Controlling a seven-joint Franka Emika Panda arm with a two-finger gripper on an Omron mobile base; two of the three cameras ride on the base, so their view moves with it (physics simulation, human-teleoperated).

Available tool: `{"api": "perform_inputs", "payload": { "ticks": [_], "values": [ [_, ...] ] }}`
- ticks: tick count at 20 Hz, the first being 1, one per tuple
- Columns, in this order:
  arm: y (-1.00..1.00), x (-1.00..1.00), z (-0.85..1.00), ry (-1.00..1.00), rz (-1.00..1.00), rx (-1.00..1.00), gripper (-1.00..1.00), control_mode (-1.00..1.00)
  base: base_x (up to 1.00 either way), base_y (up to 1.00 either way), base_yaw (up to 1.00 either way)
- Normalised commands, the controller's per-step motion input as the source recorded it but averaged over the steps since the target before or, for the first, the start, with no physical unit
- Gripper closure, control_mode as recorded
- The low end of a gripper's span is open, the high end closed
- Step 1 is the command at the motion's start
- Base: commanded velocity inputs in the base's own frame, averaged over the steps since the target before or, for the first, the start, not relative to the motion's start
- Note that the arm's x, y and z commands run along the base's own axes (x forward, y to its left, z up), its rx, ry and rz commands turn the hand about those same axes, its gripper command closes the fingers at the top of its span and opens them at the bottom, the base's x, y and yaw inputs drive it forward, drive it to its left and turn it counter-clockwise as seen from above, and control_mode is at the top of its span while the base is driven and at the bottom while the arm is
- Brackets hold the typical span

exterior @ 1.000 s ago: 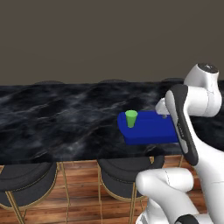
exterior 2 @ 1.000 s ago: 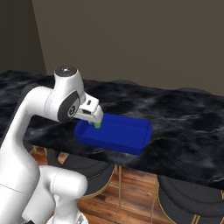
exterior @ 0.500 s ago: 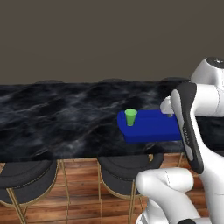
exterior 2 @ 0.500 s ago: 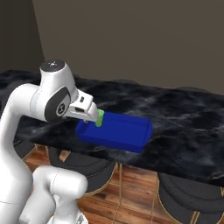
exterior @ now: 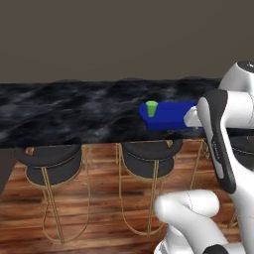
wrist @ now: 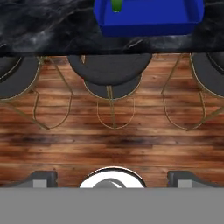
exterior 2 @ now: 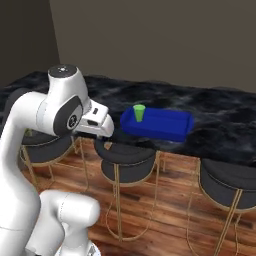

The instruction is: There is a tray on the dining counter. Grab the cup, mug, and pitcher and place them on the tray. The pitcher may be placed next to the tray if it cannot fit the tray.

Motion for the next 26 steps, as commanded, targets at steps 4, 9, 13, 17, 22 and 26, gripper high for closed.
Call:
{"api": "perform_inputs", "payload": {
  "ticks": [4,9,13,17,22,26],
  "values": [
    [0.00,0.00,0.00,0.00,0.00,0.00,-1.00,1.00,-0.85,1.00,-0.01],
    [0.00,0.00,0.00,0.00,0.00,0.00,-1.00,1.00,-0.59,1.00,0.00],
    [0.00,0.00,0.00,0.00,0.00,0.00,-1.00,1.00,-0.16,1.00,0.00],
    [0.00,0.00,0.00,0.00,0.00,0.00,-1.00,1.00,-0.01,1.00,0.00],
    [0.00,0.00,0.00,0.00,0.00,0.00,-1.00,1.00,0.00,1.00,0.00],
    [0.00,0.00,0.00,0.00,0.00,0.00,-1.00,1.00,0.02,1.00,-0.01]
  ]
}}
